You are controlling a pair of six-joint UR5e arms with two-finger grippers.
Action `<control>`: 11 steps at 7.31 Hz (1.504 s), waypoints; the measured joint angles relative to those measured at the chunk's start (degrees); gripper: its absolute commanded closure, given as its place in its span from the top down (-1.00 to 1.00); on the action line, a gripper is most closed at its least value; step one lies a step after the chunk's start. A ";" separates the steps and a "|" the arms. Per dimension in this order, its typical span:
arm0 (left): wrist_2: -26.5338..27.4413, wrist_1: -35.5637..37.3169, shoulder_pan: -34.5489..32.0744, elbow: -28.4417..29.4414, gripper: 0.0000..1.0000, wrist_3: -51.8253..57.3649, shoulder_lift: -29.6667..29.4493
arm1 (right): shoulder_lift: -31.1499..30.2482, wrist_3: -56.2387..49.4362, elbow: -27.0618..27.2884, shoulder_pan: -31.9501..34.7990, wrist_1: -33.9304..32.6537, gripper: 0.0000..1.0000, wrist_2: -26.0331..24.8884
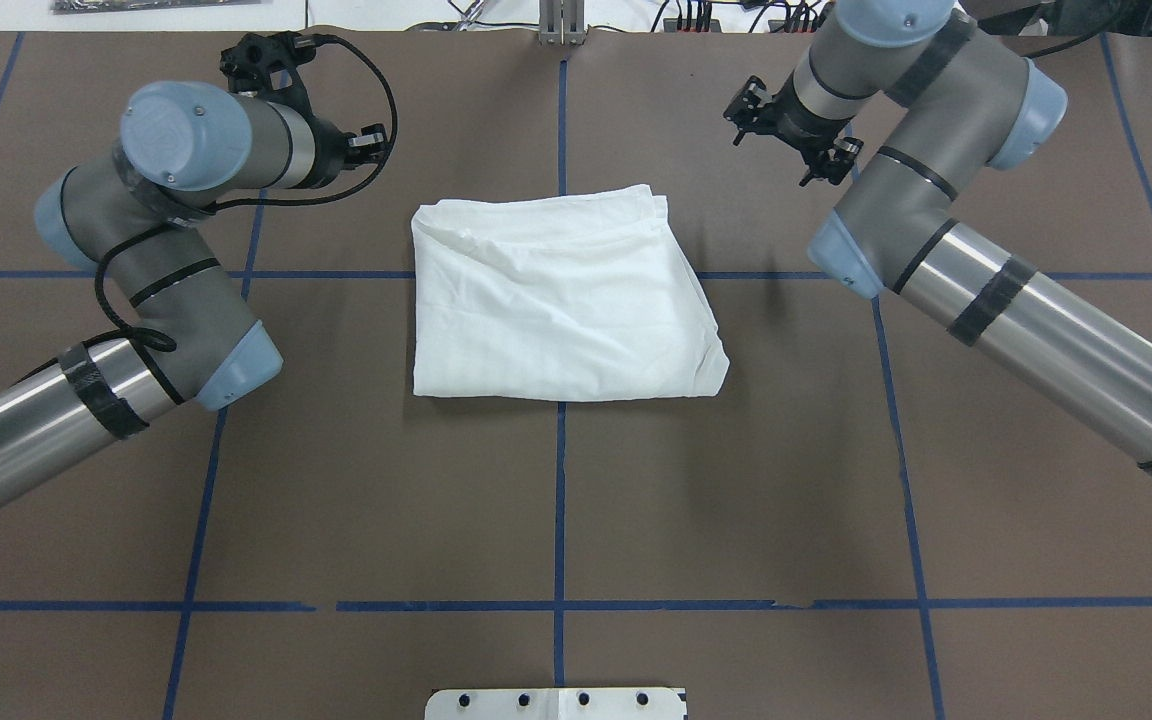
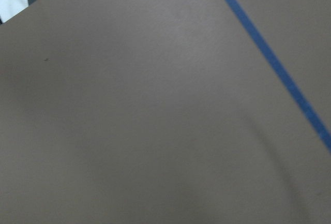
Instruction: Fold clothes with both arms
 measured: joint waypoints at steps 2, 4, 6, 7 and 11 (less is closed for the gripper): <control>-7.18 -6.37 -3.98 -1.05 -0.16 10.27 7.20 | -9.25 -11.66 5.10 3.90 0.13 1.00 2.31; -16.38 -8.13 -12.18 -3.25 -0.16 24.49 14.23 | -19.55 -27.56 10.12 11.52 0.14 1.00 7.38; -25.08 -7.64 -23.00 -3.55 -0.16 41.10 19.44 | -26.22 -44.26 11.20 22.22 -0.82 1.00 14.45; -28.94 -6.87 -28.60 -3.46 -0.13 49.37 22.07 | -28.79 -51.10 11.22 26.39 -1.80 1.00 17.14; -42.50 -3.74 -39.43 -4.73 0.05 61.39 29.46 | -33.97 -63.18 12.01 32.25 -4.42 1.00 20.52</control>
